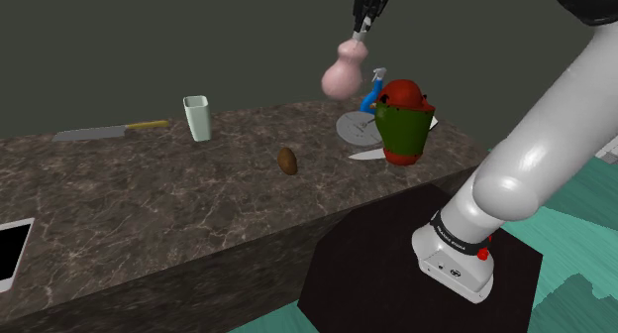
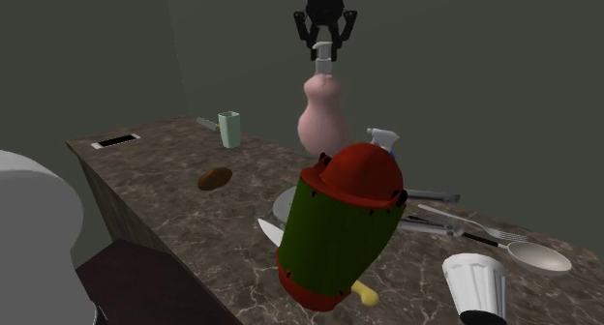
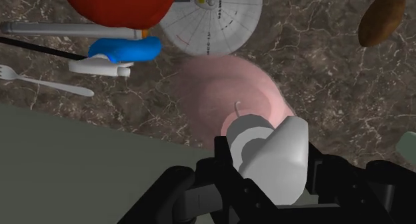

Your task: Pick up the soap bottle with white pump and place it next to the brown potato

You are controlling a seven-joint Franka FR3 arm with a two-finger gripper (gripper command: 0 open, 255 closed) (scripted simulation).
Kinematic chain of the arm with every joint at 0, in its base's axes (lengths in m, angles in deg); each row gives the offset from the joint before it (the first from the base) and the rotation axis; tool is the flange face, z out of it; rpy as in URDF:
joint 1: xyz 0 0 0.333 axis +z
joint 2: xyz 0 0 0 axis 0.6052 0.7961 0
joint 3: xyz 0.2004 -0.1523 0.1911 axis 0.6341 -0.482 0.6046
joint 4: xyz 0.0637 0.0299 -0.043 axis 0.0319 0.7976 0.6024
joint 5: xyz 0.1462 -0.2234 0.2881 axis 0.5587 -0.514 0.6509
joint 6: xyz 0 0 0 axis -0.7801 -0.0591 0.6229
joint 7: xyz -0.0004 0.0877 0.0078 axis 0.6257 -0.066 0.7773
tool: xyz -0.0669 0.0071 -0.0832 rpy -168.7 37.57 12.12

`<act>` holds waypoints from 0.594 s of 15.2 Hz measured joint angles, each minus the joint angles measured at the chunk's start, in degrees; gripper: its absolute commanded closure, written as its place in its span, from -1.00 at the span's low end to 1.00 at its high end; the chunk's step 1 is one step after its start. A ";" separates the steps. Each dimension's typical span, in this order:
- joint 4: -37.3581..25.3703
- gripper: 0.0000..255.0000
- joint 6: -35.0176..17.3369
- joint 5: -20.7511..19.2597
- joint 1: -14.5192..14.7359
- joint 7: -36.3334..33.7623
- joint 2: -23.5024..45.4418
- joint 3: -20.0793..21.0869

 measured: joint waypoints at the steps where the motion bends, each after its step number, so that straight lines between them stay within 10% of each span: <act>1: 0.74 1.00 0.04 -0.42 0.73 -1.57 -0.89 0.75; 9: 7.95 1.00 -1.28 -2.71 5.72 -13.29 -7.24 7.05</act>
